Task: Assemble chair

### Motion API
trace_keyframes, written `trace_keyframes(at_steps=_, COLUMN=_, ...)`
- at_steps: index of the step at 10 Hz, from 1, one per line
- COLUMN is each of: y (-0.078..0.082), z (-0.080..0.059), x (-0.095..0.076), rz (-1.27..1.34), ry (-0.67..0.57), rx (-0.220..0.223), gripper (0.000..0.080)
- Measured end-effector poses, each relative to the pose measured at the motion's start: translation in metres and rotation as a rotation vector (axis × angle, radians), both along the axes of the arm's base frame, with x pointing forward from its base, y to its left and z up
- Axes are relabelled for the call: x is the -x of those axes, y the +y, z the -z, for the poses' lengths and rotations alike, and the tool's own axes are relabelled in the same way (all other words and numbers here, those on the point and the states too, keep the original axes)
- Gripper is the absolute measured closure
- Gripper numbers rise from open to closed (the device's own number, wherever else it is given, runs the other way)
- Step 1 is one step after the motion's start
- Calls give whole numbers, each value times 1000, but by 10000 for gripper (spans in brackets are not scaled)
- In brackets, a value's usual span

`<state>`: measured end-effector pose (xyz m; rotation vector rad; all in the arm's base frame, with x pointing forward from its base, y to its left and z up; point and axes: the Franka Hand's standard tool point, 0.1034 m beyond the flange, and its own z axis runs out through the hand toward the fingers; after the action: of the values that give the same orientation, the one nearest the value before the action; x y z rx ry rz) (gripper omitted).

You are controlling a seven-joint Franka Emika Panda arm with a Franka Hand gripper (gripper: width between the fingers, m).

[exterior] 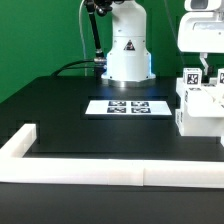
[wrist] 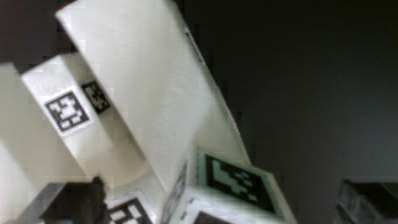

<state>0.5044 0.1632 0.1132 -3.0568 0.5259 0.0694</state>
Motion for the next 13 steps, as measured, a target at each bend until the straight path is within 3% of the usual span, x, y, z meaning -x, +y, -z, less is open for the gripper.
trace_keyframes(at_steps=11, y=-4, z=-2, x=-4, rz=-733, ry=-35, rx=-5, gripper=177)
trace_keyframes(at_steps=13, y=-4, z=-2, x=-4, rz=-730, ry=-35, rx=-5, gripper=515)
